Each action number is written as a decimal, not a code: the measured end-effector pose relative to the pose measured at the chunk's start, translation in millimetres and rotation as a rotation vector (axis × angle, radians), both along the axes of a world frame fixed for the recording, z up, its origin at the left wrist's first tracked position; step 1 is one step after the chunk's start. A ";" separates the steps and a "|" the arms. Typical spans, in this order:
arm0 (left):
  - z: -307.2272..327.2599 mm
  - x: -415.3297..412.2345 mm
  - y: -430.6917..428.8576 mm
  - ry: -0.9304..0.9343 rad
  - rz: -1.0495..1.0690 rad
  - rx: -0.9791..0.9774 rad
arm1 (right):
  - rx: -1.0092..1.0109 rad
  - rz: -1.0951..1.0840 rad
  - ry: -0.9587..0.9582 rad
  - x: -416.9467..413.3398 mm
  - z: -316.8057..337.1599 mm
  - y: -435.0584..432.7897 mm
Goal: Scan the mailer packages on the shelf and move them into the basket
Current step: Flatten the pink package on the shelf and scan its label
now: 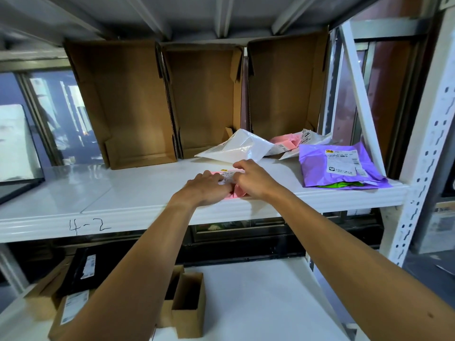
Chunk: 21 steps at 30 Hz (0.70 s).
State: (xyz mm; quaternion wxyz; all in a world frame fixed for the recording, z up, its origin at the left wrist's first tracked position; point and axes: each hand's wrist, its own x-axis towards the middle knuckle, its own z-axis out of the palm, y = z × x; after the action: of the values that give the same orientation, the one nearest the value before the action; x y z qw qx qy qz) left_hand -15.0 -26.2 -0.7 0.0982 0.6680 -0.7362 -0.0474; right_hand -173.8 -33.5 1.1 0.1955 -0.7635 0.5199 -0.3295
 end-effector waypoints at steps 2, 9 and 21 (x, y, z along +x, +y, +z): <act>0.4 -1.1 -2.8 0.035 0.017 -0.035 | -0.048 0.022 0.294 4.4 3.2 5.3; -6.1 -5.7 -0.1 0.048 -0.048 -0.114 | 0.058 0.052 0.354 9.1 2.2 4.2; -6.9 -4.7 -14.9 0.081 -0.115 0.079 | 0.182 0.121 0.274 9.7 2.3 -7.6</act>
State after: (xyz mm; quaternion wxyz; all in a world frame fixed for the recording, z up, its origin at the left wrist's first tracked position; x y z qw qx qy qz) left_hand -19.7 -41.1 -7.6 0.0987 0.6254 -0.7663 -0.1091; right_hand -164.1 -41.1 3.4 0.2106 -0.8104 0.5223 -0.1615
